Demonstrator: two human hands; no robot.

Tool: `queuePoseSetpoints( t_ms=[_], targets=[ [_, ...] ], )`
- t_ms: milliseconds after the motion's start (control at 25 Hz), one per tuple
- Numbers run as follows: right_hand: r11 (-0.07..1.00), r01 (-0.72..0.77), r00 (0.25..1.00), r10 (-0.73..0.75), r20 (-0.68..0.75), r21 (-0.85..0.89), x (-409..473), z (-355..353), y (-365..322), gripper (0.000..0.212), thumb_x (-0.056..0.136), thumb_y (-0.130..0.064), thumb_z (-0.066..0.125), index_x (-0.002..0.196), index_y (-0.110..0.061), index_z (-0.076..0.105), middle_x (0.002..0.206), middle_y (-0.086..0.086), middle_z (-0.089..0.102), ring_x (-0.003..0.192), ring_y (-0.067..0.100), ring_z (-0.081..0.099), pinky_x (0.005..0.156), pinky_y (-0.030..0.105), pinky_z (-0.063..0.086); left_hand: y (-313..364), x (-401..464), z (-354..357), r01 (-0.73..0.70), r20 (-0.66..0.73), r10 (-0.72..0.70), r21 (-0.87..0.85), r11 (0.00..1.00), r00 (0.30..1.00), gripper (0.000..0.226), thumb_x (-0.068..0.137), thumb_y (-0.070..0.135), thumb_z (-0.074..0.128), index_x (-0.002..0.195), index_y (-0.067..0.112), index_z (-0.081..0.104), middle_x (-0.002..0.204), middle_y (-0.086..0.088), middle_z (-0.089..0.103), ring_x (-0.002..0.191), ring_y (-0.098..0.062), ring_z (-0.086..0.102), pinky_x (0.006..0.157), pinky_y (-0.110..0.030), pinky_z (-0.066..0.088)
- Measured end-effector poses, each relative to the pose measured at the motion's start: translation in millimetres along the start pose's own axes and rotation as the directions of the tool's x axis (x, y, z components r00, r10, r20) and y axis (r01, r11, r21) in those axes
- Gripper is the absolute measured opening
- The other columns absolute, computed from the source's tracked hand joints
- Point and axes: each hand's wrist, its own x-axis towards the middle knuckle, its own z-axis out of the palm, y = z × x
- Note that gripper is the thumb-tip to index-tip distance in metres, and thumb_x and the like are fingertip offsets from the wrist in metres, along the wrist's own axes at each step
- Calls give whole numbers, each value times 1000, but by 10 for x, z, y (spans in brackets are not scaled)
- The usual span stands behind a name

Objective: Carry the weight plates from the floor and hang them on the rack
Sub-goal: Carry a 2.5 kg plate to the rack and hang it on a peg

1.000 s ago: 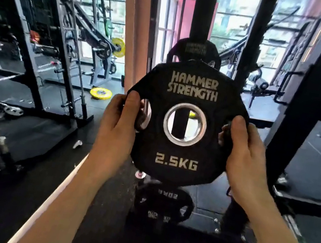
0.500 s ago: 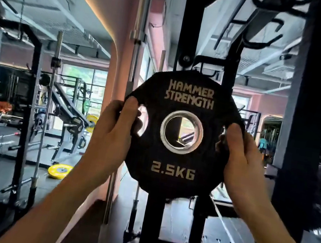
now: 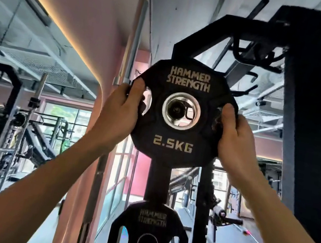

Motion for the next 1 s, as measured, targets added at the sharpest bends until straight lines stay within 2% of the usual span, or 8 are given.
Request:
queuePoseSetpoints(
  t_ms=[80, 240, 400, 480, 600, 760, 880, 1000],
  targets=[
    [1000, 11, 1000, -11, -8, -3, 193, 70, 92, 50, 95, -62, 36, 105, -18, 57, 103, 4, 66, 97, 22, 64, 92, 51, 50, -68, 166, 67, 3, 4, -3, 4, 1000, 1000, 42, 103, 46, 37, 82, 15, 54, 65, 4, 54, 49, -1, 47, 47, -14, 36],
    [998, -7, 1000, 8, -14, 65, 528, 219, 351, 55, 91, -63, 39, 109, -16, 61, 104, 4, 70, 99, 21, 67, 92, 49, 53, -356, 437, 204, 12, 47, -12, 6, 1000, 999, 46, 101, 53, 36, 86, 14, 58, 70, 4, 57, 63, -10, 53, 64, -29, 40],
    [996, -64, 998, 63, 19, 58, 722, 379, 693, 55, 87, -69, 39, 105, -22, 62, 101, 4, 72, 96, 24, 68, 90, 50, 54, -689, 592, 324, 30, 29, -31, 52, 998, 999, 46, 101, 51, 38, 93, 11, 59, 69, 5, 60, 51, 2, 52, 49, -12, 39],
    [996, -59, 998, 58, 16, 65, 796, 445, 856, 53, 89, -68, 39, 105, -23, 60, 98, -1, 72, 95, 18, 68, 87, 44, 55, -871, 626, 384, 10, 39, -13, 70, 997, 999, 44, 102, 50, 37, 94, 11, 56, 72, 3, 60, 54, 2, 53, 50, -10, 39],
    [994, -50, 998, 48, 29, 94, 923, 520, 1063, 44, 98, -55, 38, 111, -18, 57, 96, 1, 69, 91, 15, 69, 74, 31, 57, -1181, 662, 503, 38, 62, -41, 42, 998, 997, 42, 102, 51, 35, 101, 14, 55, 79, 0, 63, 69, -10, 59, 62, -25, 42],
    [996, -30, 999, 27, 40, 81, 1027, 645, 1375, 44, 97, -58, 38, 112, -19, 54, 94, 1, 68, 91, 17, 67, 81, 38, 56, -1523, 727, 665, 46, 45, -46, 17, 999, 998, 38, 101, 53, 36, 102, 19, 53, 86, -1, 66, 84, -21, 65, 75, -40, 51],
    [996, -23, 999, 20, 41, 88, 1111, 738, 1619, 46, 93, -63, 38, 115, -26, 55, 107, -3, 69, 101, 15, 67, 95, 47, 52, -1686, 792, 750, 41, 30, -41, 26, 999, 999, 37, 102, 50, 35, 106, 18, 53, 88, -1, 65, 87, -21, 66, 78, -41, 51],
    [992, -48, 998, 42, 55, 116, 1184, 792, 1770, 43, 96, -60, 38, 119, -27, 54, 113, -2, 67, 107, 17, 65, 97, 47, 51, -1810, 838, 819, 45, 41, -47, 37, 998, 998, 34, 103, 49, 35, 105, 19, 52, 88, -2, 66, 84, -21, 66, 71, -36, 50]
  ],
)
